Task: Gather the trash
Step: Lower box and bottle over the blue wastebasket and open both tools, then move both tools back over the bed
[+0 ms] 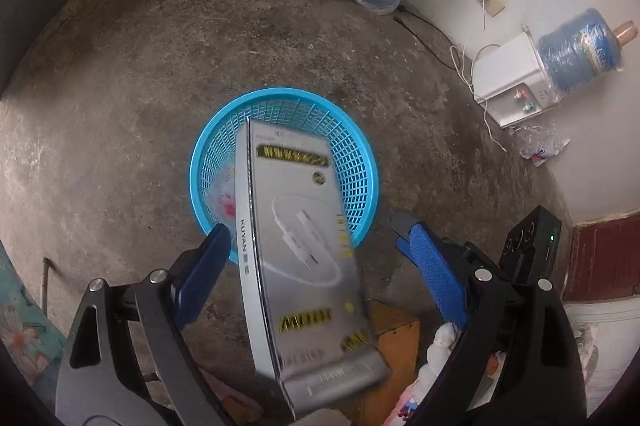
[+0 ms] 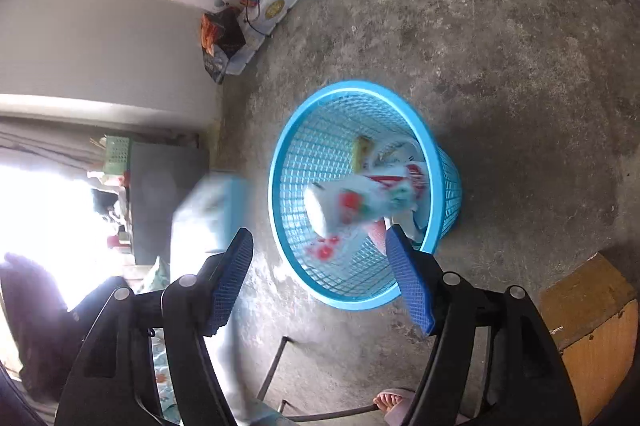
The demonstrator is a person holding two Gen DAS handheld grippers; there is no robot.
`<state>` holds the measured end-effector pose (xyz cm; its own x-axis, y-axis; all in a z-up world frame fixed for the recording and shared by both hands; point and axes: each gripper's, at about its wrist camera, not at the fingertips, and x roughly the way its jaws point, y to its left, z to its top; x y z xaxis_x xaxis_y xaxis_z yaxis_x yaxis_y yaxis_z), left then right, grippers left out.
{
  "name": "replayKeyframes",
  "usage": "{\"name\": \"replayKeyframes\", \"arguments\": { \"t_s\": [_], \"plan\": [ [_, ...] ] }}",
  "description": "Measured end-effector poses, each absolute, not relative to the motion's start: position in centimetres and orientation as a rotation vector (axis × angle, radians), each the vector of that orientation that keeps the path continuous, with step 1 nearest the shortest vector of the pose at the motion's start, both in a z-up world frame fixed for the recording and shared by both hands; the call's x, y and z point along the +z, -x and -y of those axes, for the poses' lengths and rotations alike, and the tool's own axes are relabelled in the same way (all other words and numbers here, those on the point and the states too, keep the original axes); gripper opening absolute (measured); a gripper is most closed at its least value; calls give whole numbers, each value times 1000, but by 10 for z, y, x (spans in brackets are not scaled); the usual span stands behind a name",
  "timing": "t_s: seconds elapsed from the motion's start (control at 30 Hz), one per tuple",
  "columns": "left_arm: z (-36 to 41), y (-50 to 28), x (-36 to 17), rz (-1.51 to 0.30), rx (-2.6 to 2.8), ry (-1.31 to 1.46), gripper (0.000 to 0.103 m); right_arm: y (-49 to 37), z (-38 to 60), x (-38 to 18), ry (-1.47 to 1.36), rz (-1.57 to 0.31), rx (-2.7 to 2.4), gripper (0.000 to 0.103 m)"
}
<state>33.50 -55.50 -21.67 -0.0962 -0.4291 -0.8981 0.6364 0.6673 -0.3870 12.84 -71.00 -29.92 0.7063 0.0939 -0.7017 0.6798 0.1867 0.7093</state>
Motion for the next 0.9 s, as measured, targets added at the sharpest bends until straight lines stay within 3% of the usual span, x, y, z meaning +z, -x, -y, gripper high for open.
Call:
{"name": "replayKeyframes", "arguments": {
  "t_s": [0.27,0.5,0.8,0.9],
  "plan": [
    [545,-329,-192,-1374,-936,-133,87,-97,705,-275,-1287,-651,-464,67],
    [507,-309,-134,-1292,-997,-138,87,-85,688,-261,-1238,-665,-483,67],
    [385,-281,-27,-1132,-1059,-81,87,-75,648,-189,-965,-618,-536,67],
    [319,-270,7,-1059,-1033,-32,87,-79,620,-155,-786,-615,-531,76]
  ]
}}
